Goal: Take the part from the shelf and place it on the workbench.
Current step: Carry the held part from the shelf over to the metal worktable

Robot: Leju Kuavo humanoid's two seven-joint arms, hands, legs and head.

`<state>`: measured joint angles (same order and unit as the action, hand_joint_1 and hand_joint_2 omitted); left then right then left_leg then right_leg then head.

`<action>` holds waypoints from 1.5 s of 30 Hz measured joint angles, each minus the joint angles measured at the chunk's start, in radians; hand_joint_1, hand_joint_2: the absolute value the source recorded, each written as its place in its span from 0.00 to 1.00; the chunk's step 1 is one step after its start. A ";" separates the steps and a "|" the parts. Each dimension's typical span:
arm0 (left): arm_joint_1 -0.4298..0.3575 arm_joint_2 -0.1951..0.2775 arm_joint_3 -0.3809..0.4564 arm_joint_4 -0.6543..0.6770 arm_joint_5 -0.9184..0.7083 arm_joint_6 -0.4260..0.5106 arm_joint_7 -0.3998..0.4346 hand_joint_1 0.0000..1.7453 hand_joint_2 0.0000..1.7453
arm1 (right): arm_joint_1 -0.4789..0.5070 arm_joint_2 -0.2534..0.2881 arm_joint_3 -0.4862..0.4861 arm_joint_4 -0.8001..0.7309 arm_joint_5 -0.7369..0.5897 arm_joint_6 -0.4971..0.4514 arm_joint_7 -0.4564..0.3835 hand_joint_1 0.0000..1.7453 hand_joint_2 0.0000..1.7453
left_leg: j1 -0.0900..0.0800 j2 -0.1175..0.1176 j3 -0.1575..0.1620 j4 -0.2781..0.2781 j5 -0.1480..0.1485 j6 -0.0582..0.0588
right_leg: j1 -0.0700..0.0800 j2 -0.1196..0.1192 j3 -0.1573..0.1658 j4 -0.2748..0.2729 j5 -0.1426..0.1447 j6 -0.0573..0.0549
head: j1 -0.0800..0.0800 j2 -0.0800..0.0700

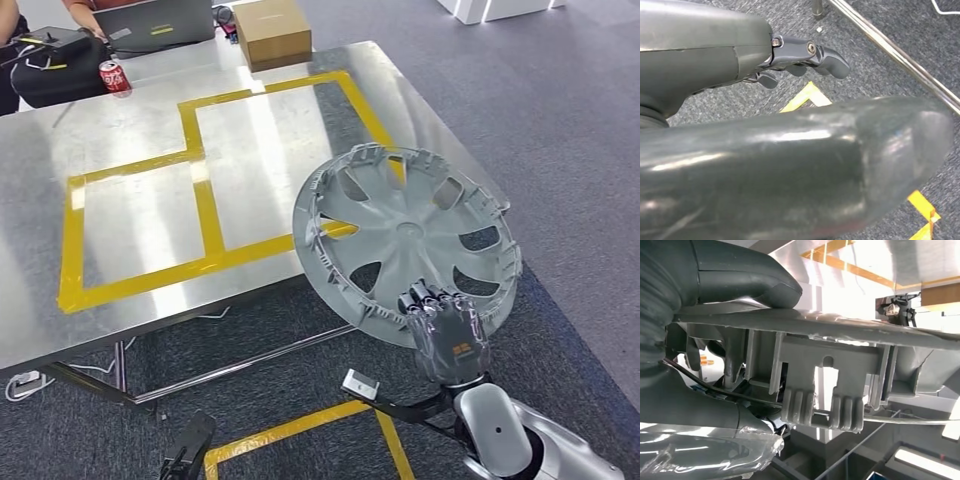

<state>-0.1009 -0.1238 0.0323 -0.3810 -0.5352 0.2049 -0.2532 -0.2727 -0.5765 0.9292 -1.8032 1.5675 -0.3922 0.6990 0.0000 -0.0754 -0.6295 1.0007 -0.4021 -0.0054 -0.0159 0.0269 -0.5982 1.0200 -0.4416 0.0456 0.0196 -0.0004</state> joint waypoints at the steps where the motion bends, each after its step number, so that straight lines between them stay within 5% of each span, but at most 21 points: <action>1: 0.000 0.001 -0.001 0.000 0.000 0.000 0.000 0.00 0.00 | 0.000 0.000 0.000 0.000 0.000 0.000 0.000 1.00 1.00 | 0.000 0.010 -0.007 0.015 -0.012 -0.005 | -0.001 -0.006 0.000 -0.001 0.001 -0.007 | -0.002 0.000; 5: -0.001 0.001 -0.003 0.000 0.000 0.000 0.000 0.00 0.00 | 0.001 0.001 -0.004 0.000 0.000 0.000 0.001 1.00 1.00 | 0.000 0.059 -0.113 0.244 -0.129 -0.019 | 0.000 -0.034 -0.001 -0.003 0.001 -0.023 | -0.008 0.000; 7: 0.001 0.001 -0.003 0.000 0.000 0.000 0.000 0.00 0.00 | 0.004 0.001 -0.004 0.000 0.000 0.000 0.001 1.00 1.00 | 0.000 0.062 -0.132 0.290 -0.130 -0.019 | 0.002 -0.046 -0.001 -0.002 0.001 -0.024 | -0.008 0.000; 10: 0.000 0.001 -0.003 0.000 0.000 0.000 0.001 0.00 0.00 | 0.005 0.002 -0.005 0.000 0.000 0.000 0.000 1.00 1.00 | -0.004 0.085 -0.034 0.110 -0.043 -0.008 | 0.006 -0.063 0.003 -0.001 -0.001 -0.020 | -0.009 0.000; 12: -0.003 0.001 -0.003 0.000 0.000 0.000 0.001 0.00 0.00 | 0.005 0.002 -0.007 0.000 0.000 0.000 0.000 1.00 1.00 | -0.009 0.107 0.015 0.014 -0.019 0.002 | 0.011 -0.072 0.003 0.000 -0.003 -0.012 | -0.007 0.000; 16: -0.002 0.003 -0.003 0.001 0.000 0.000 0.001 0.00 0.00 | 0.005 0.003 -0.008 0.000 0.000 0.000 0.000 1.00 1.00 | -0.008 0.091 0.019 -0.006 -0.015 0.020 | 0.011 -0.075 -0.001 0.007 -0.014 0.009 | -0.003 0.000; 18: -0.004 0.002 -0.003 0.001 0.000 0.000 0.002 0.00 0.00 | 0.006 0.003 -0.009 0.000 0.000 -0.002 0.000 1.00 1.00 | -0.002 0.082 0.021 -0.010 -0.012 0.029 | 0.009 -0.048 -0.040 0.089 -0.060 0.019 | 0.001 0.000; 20: -0.004 0.001 -0.003 0.001 0.000 -0.001 0.002 0.00 0.00 | 0.010 0.003 -0.009 0.000 0.000 -0.003 0.001 1.00 1.00 | -0.001 0.075 0.021 -0.010 -0.013 0.033 | 0.008 -0.033 -0.109 0.231 -0.122 0.025 | 0.004 0.000; 22: -0.004 0.001 -0.003 0.001 0.000 -0.001 0.003 0.00 0.00 | 0.016 0.003 -0.009 0.000 0.000 -0.004 0.000 1.00 1.00 | -0.001 0.068 0.022 -0.009 -0.014 0.034 | 0.007 -0.031 -0.144 0.293 -0.127 0.027 | 0.004 0.000; 23: -0.003 0.001 -0.003 0.001 0.000 -0.001 0.003 0.00 0.00 | 0.018 0.003 -0.009 0.000 0.000 -0.004 0.000 1.00 1.00 | 0.000 0.064 0.023 -0.008 -0.014 0.033 | 0.006 -0.031 -0.132 0.262 -0.101 0.027 | 0.004 0.000; 26: -0.004 0.000 -0.004 0.001 0.000 -0.001 0.003 0.00 0.00 | 0.018 0.003 -0.009 0.000 0.000 -0.005 0.000 1.00 1.00 | 0.000 0.055 0.026 -0.003 -0.019 0.023 | 0.001 -0.028 -0.032 0.058 -0.011 0.026 | 0.004 0.000; 28: -0.004 0.002 -0.004 0.001 0.000 -0.001 0.003 0.00 0.00 | 0.019 0.003 -0.009 0.000 0.000 -0.006 0.000 1.00 1.00 | -0.006 0.051 0.022 0.002 -0.020 0.023 | -0.001 -0.023 -0.001 -0.001 0.000 0.022 | 0.003 0.000; 31: -0.003 0.003 -0.004 0.001 0.000 -0.001 0.007 0.00 0.00 | 0.025 0.003 -0.009 0.000 0.000 -0.008 0.000 1.00 1.00 | -0.008 0.051 0.020 0.000 -0.014 0.040 | 0.002 -0.021 -0.001 -0.005 0.003 0.016 | 0.000 0.000; 33: -0.004 0.003 -0.004 0.001 0.000 -0.001 0.009 0.00 0.00 | 0.030 0.003 -0.011 0.000 0.000 -0.007 0.000 1.00 1.00 | -0.006 0.051 0.020 -0.006 -0.012 0.039 | 0.004 -0.020 -0.004 -0.005 0.004 0.011 | 0.000 0.000; 39: -0.002 0.004 -0.004 0.001 0.008 -0.001 0.012 0.00 0.00 | 0.096 -0.008 -0.066 -0.023 0.000 0.004 0.001 1.00 1.00 | -0.001 0.051 0.020 -0.016 -0.006 0.004 | 0.008 -0.021 -0.008 -0.004 0.003 0.000 | 0.000 0.000; 45: 0.000 0.005 -0.004 0.001 0.012 -0.001 0.012 0.00 0.00 | 0.144 -0.022 -0.118 -0.046 0.000 0.009 0.001 1.00 1.00 | -0.003 0.052 0.019 -0.016 -0.007 0.002 | 0.007 -0.021 -0.008 -0.004 0.005 -0.001 | 0.001 0.000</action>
<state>-0.1009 -0.1186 0.0282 -0.3803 -0.5237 0.2043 -0.2415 -0.1283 -0.5983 0.8109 -1.8496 1.5675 -0.3832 0.6998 -0.0027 -0.0237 -0.6102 0.9849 -0.4089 -0.0037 -0.0092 0.0058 -0.6062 1.0162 -0.4367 0.0443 0.0205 -0.0004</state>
